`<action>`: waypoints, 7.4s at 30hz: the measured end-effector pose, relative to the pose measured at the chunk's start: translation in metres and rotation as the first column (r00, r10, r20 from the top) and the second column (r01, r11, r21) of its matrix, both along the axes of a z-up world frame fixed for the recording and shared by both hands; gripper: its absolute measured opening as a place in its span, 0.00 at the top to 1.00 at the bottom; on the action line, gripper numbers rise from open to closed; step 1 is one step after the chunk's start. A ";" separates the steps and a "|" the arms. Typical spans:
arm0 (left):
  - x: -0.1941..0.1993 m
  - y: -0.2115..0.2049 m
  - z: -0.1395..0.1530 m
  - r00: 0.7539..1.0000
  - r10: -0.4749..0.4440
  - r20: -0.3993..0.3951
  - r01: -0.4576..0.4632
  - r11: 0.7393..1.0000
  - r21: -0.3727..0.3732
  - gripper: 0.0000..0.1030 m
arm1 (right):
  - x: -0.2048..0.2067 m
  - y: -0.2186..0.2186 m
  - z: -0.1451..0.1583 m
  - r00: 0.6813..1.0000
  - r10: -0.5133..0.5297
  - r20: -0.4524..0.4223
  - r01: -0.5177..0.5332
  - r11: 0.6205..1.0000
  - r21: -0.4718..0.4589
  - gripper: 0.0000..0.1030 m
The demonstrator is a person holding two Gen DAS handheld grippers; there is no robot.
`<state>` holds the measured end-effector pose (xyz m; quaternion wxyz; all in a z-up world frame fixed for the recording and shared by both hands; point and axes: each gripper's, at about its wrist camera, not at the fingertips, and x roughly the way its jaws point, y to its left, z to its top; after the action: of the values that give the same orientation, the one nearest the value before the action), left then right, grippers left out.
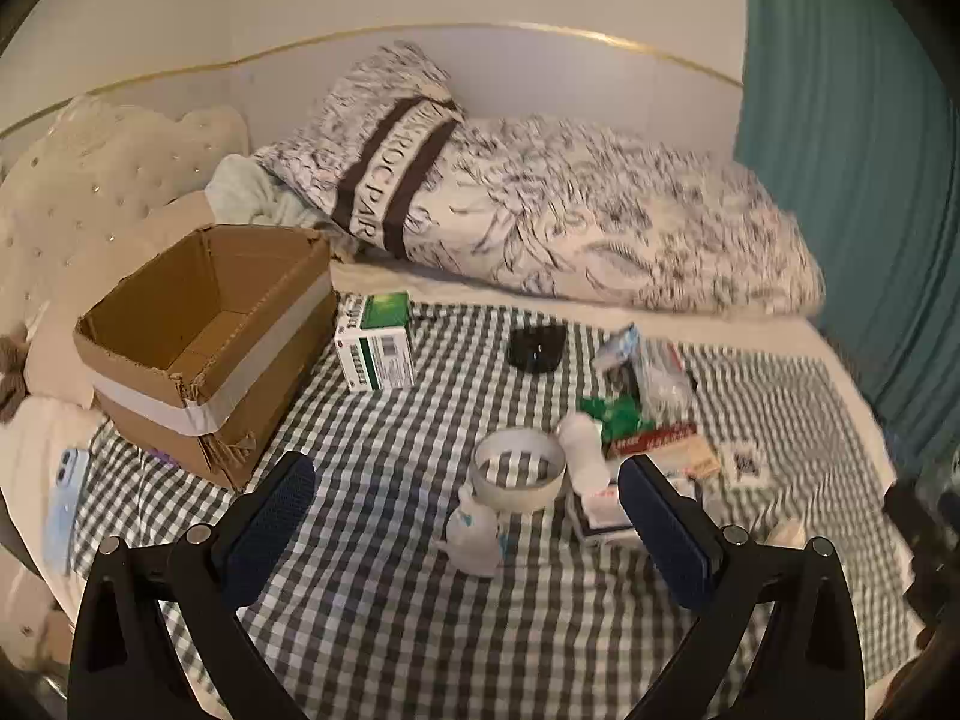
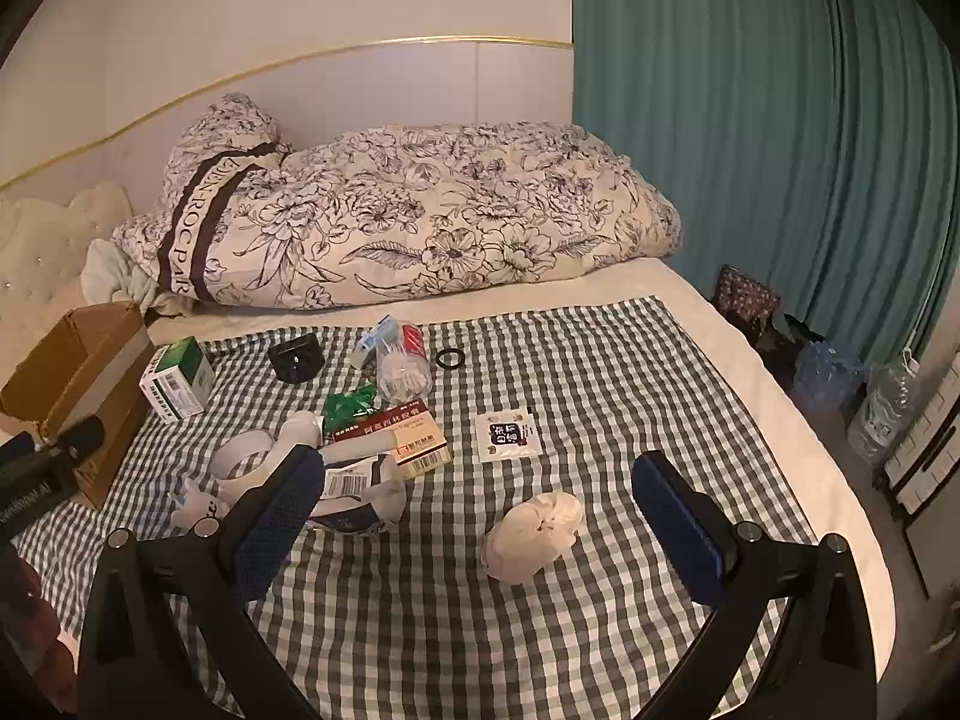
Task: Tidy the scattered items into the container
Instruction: 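Approach the white plush toy with the left tool and the white tissue with the right tool, then close the left tool on the white plush toy while the right tool grasps the white tissue, then carry the plush toy with the left tool while the right tool carries the tissue to the cardboard box, then open the left tool over the box while the right tool releases the tissue inside, then move both tools back toward the tape roll and tissue-paper pack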
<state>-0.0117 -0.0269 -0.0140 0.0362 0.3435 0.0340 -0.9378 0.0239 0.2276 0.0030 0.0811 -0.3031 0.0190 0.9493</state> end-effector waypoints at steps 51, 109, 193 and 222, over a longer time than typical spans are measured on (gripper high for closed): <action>-0.048 0.014 -0.104 0.978 -0.064 0.198 0.072 0.997 -0.035 0.00 | -0.045 0.032 -0.086 0.978 -0.030 0.204 0.048 0.995 -0.082 0.00; -0.059 -0.003 -0.118 0.975 -0.051 0.215 0.053 0.999 -0.004 0.55 | -0.063 0.048 -0.109 0.944 -0.054 0.325 0.094 0.989 -0.111 0.82; -0.133 -0.312 -0.009 0.938 0.336 0.080 -0.335 0.942 -0.029 0.10 | -0.264 -0.449 -0.015 0.681 0.719 0.138 -0.676 0.690 -0.260 0.11; -0.070 -0.191 0.092 0.964 0.262 -0.029 -0.262 0.965 0.018 0.09 | -0.185 -0.279 0.086 0.794 0.608 -0.006 -0.592 0.770 -0.237 0.11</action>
<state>-0.0814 -0.2184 0.0784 0.1570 0.3216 0.0862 -0.9298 -0.1613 -0.0510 0.0893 -0.2609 -0.3340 0.0266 0.9054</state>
